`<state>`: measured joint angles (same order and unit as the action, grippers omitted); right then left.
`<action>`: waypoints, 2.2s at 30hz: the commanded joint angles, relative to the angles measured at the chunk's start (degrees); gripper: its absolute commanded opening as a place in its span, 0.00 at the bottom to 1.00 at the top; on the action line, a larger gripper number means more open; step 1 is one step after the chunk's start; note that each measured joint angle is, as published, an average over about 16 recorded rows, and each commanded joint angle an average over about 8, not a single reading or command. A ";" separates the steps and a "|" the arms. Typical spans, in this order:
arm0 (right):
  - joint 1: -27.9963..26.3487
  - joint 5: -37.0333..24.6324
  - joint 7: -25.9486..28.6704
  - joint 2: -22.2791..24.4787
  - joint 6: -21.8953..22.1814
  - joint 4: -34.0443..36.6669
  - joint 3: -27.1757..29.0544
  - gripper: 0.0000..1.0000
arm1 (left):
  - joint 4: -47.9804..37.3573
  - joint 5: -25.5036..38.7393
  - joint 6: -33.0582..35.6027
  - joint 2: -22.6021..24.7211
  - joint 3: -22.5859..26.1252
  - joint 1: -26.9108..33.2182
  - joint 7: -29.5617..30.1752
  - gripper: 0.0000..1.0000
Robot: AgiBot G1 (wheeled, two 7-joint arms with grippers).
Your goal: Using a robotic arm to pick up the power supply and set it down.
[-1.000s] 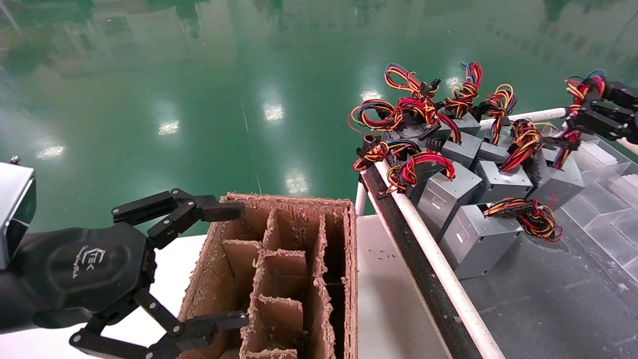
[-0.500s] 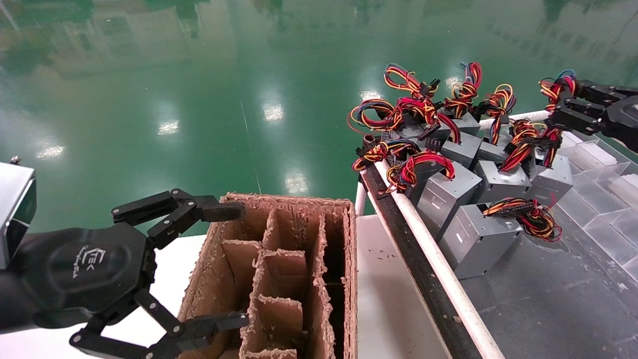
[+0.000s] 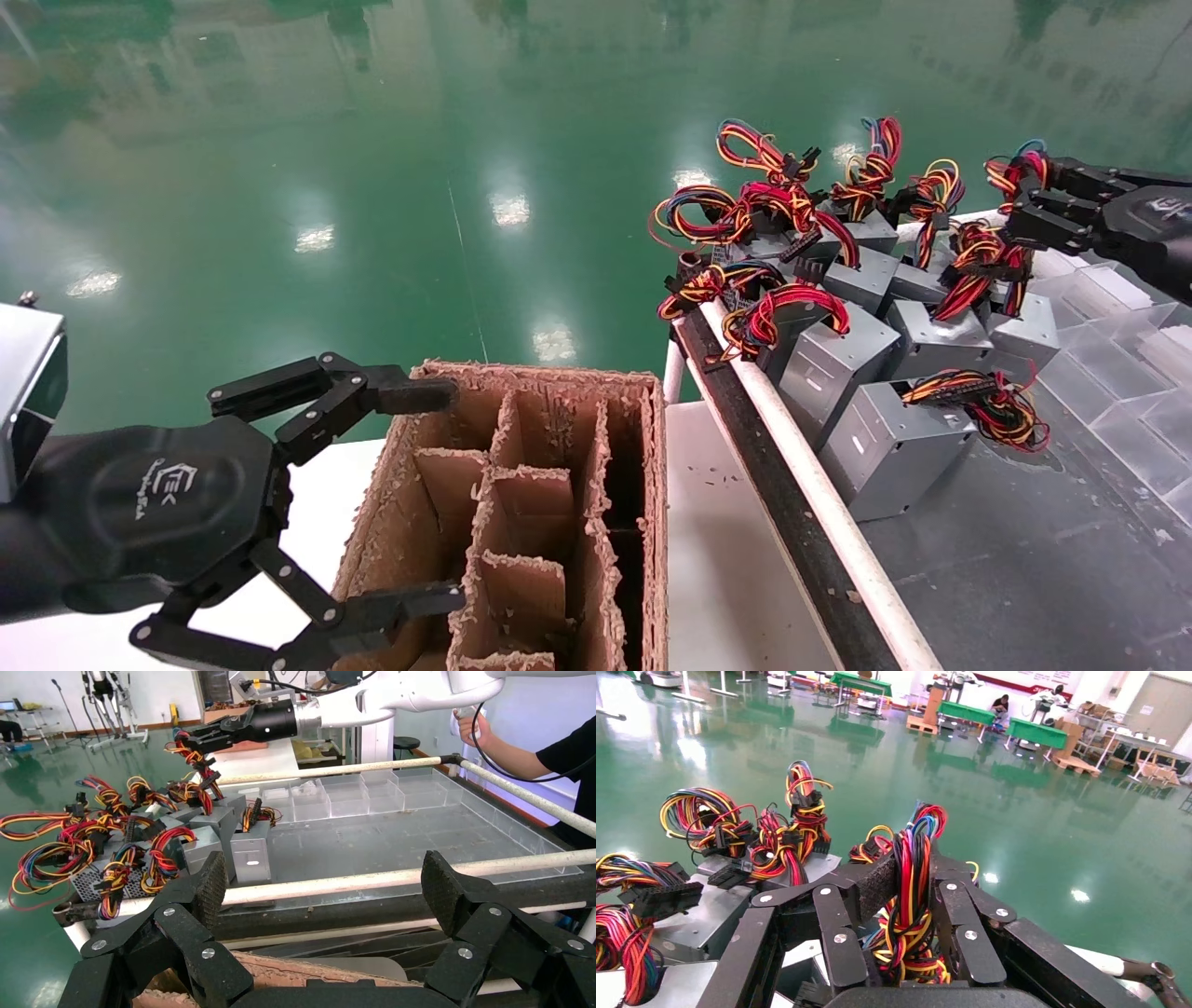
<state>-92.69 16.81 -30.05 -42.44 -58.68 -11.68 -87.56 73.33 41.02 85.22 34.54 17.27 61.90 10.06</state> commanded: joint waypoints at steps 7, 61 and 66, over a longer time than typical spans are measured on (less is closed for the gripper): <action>0.40 -0.43 0.59 -1.35 -2.27 3.24 -0.35 1.00 | 0.00 -0.01 -0.01 -0.01 0.02 0.00 -0.01 1.00; 6.90 -21.97 12.49 4.09 -19.60 -24.60 27.82 1.00 | -0.06 -0.10 -0.06 -0.05 0.16 0.05 -0.10 1.00; 10.11 -26.83 16.24 4.53 -20.59 -29.53 33.61 1.00 | -0.06 -0.11 -0.06 -0.06 0.17 0.05 -0.10 1.00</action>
<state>-82.56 -10.05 -13.79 -37.90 -79.27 -41.24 -53.92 73.27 40.91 85.15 34.48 17.44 61.95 9.96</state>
